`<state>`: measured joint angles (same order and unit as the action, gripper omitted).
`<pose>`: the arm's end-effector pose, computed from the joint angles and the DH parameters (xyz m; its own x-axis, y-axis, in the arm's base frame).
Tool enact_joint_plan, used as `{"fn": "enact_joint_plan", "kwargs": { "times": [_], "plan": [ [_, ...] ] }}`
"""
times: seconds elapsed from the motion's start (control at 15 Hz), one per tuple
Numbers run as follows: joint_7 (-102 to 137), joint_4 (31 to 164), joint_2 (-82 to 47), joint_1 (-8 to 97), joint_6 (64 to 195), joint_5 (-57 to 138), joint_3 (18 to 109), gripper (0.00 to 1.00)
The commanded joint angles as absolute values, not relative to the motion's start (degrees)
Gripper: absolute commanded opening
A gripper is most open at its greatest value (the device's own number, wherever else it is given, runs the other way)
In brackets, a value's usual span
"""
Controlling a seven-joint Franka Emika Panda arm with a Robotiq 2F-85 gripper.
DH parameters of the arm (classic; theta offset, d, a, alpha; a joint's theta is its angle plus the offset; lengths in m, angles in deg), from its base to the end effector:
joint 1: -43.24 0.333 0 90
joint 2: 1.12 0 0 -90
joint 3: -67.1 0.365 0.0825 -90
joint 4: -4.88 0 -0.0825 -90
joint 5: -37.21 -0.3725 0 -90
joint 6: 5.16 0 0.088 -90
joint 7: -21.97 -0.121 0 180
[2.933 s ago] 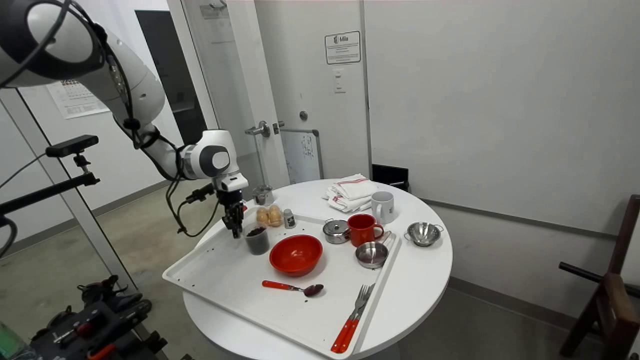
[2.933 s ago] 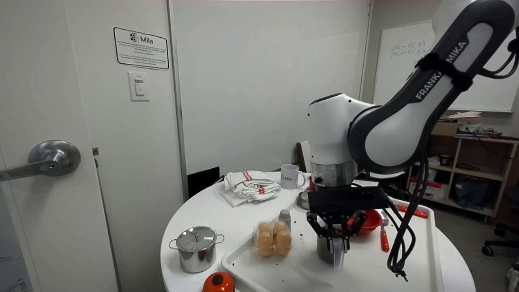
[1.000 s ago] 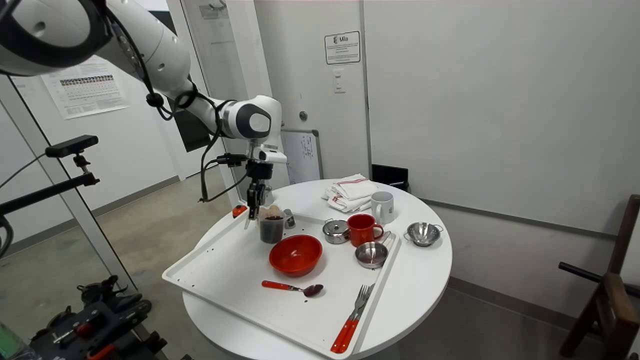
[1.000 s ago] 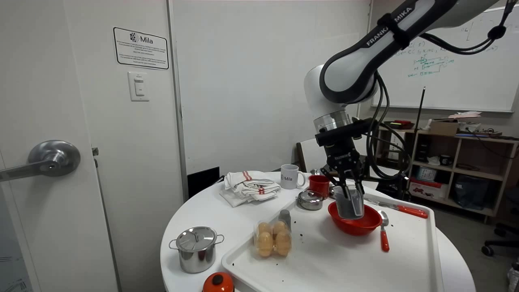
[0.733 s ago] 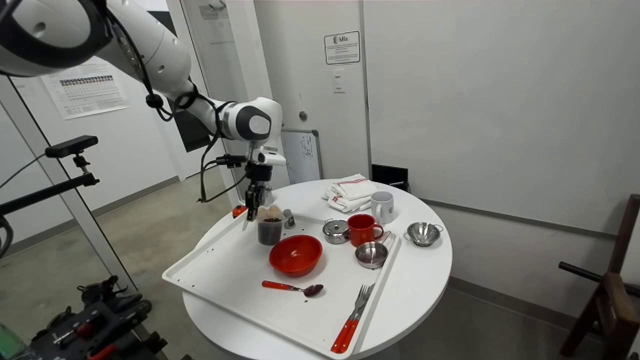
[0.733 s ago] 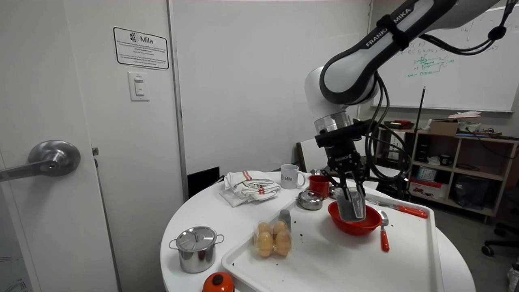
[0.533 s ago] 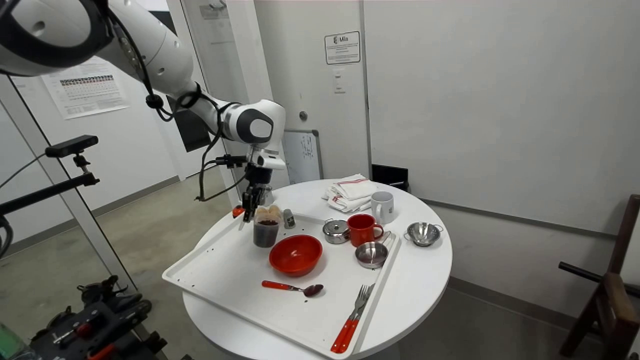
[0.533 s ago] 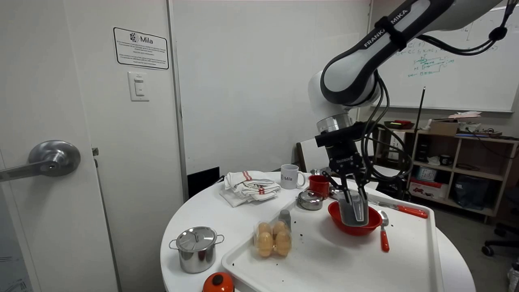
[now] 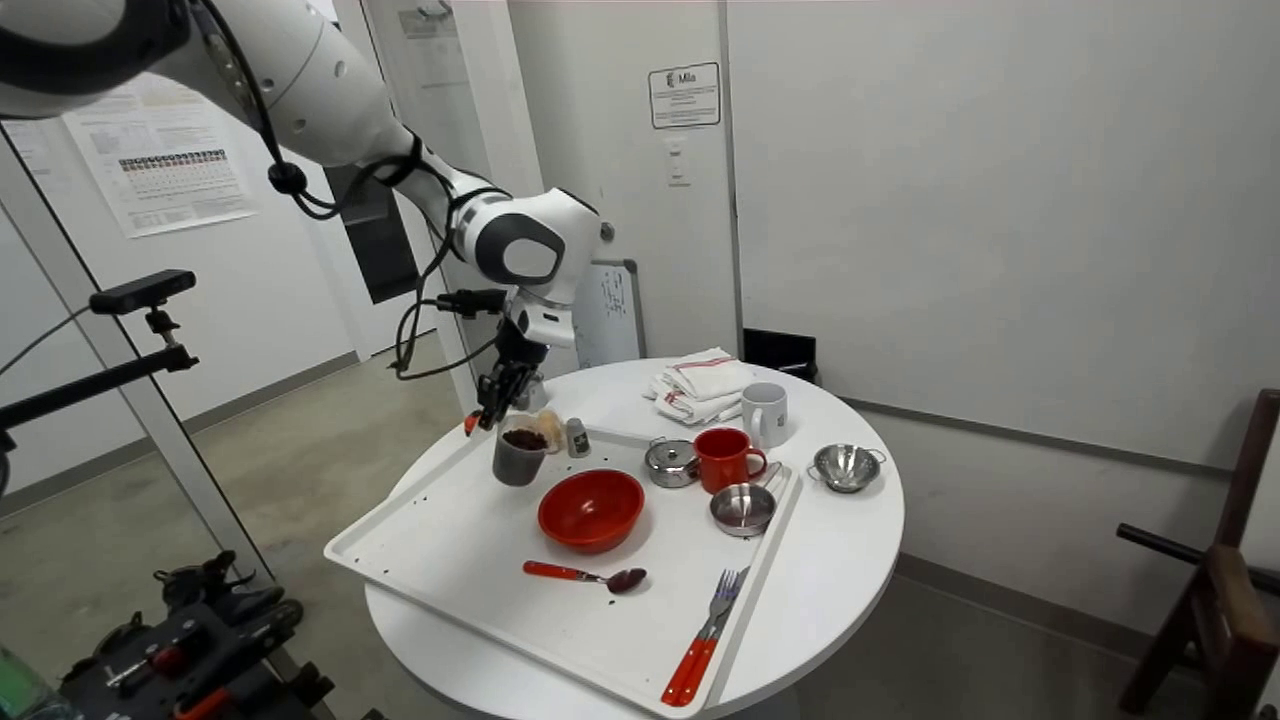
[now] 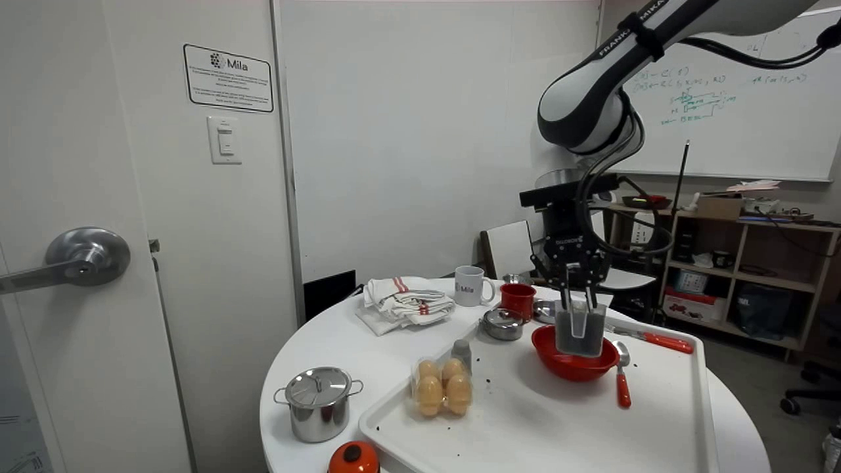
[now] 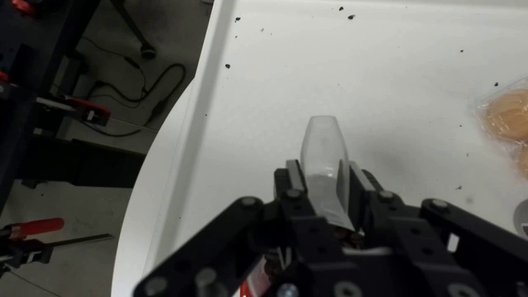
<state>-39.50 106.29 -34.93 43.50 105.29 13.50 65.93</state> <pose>0.6271 0.0244 0.2419 0.1620 -0.8788 -0.4489 -0.9195 -0.2996 0.2545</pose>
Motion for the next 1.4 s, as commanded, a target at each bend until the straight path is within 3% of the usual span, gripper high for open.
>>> {"fn": "enact_joint_plan", "kwargs": {
  "times": [0.0,1.27,1.33],
  "plan": [
    [-36.84,109.3,-30.22,40.94,104.33,9.28,65.86,0.13],
    [-21.72,100.56,-33.12,37.39,79.27,7.52,64.1,0.12],
    [-22.04,102.58,-32.23,38.11,81.45,7.86,63.71,0.28]
  ]
}}
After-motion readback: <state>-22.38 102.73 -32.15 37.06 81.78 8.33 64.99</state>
